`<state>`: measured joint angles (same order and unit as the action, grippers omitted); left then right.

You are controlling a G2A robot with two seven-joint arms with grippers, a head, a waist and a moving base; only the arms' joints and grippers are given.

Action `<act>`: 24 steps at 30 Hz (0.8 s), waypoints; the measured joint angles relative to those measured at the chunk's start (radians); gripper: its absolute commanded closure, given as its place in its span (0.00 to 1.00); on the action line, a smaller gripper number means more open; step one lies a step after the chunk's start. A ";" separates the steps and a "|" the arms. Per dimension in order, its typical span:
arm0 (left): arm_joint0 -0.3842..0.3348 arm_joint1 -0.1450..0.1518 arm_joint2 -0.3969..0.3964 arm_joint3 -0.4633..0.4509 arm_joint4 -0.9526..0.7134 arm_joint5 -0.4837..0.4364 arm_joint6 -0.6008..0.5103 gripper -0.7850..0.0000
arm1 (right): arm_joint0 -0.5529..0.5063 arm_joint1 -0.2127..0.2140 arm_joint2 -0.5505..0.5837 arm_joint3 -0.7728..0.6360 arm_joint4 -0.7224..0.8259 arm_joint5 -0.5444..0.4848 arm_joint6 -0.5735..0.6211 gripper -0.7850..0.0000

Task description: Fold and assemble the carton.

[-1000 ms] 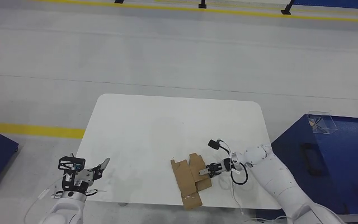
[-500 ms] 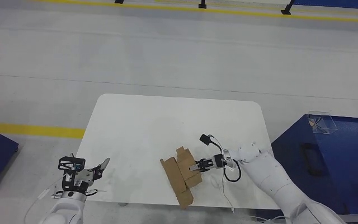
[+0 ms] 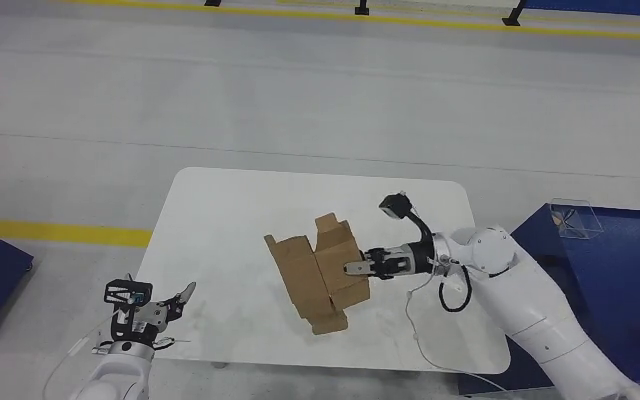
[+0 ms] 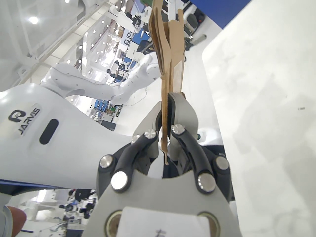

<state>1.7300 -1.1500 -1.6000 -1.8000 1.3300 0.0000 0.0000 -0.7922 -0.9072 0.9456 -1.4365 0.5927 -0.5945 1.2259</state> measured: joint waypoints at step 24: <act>0.000 0.000 0.000 0.000 0.000 0.000 0.000 0.00 | -0.062 0.076 0.260 -0.189 0.247 0.140 0.140 1.00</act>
<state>1.7300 -1.1500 -1.6000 -1.8000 1.3300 0.0000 0.0000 -0.8544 -0.8311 1.2053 -1.6256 0.8401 -0.4550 1.3655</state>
